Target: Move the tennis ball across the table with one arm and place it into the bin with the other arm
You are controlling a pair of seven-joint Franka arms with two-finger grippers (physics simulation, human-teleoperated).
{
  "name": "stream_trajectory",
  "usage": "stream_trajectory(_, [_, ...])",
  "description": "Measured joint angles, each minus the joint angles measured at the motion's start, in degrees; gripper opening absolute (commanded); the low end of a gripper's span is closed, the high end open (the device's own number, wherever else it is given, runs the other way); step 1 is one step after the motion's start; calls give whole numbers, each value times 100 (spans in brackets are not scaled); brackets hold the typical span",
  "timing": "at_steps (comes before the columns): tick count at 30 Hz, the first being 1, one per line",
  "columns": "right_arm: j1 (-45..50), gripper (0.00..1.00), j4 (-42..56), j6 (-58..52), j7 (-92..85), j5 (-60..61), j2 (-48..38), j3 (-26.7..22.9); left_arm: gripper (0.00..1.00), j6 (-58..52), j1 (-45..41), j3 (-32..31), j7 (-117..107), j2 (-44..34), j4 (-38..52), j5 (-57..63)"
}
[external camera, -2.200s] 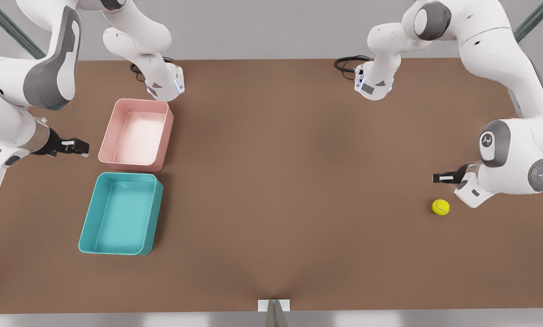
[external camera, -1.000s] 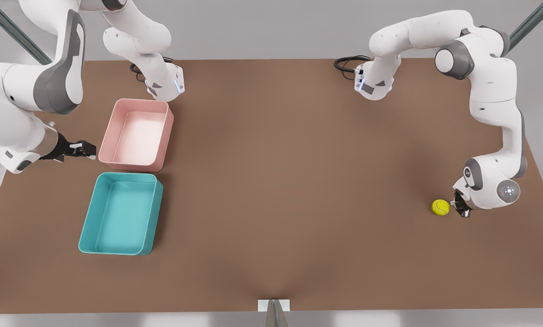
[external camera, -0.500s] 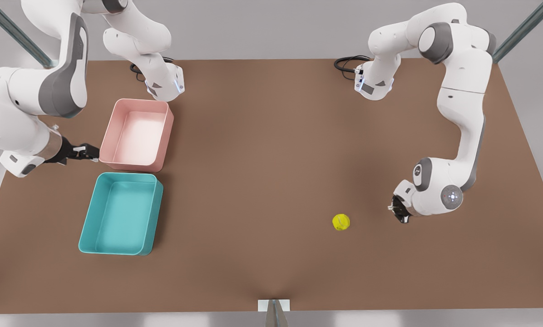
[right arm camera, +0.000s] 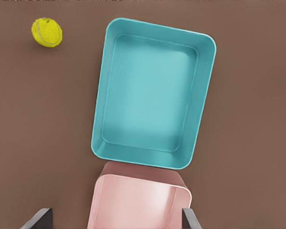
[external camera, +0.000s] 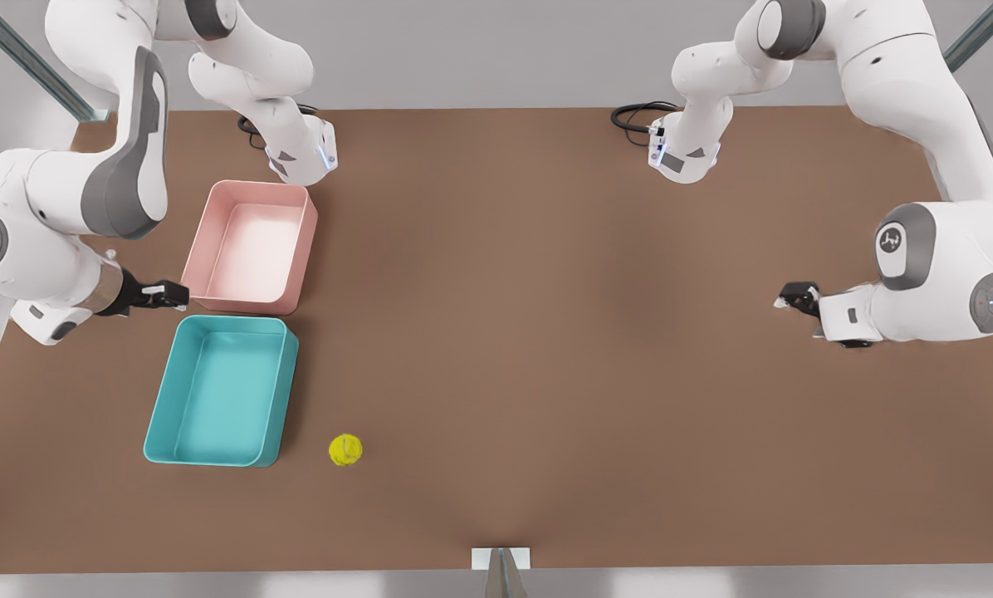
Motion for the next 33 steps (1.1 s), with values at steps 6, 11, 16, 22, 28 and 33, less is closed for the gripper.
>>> stream_trajectory(6, [229, 100, 505, 51, 1, 44, 694, 9, 100, -659, -30, -20, -984, -30, 13, -13])
stream_trajectory(11, [210, 100, 570, 82, -1, 180, 835, 4, 100, -880, -42, -23, -1588, -31, 14, -15])
stream_trajectory(16, [199, 100, 573, 94, -6, 269, 882, -3, 100, -1010, -42, -23, -2047, -31, 14, -15])
stream_trajectory(22, [179, 100, 550, 92, -37, 408, 1022, -14, 100, -1076, -42, -23, -2455, -31, 14, -16])
stream_trajectory(28, [47, 100, 1258, 638, -670, 480, 2155, -110, 100, -1108, -35, -23, -2747, -31, 14, -16])
stream_trajectory(33, [-16, 100, 1409, 1559, -1525, 520, 2674, -88, 100, -1141, -16, -15, -2926, -19, 14, -16])
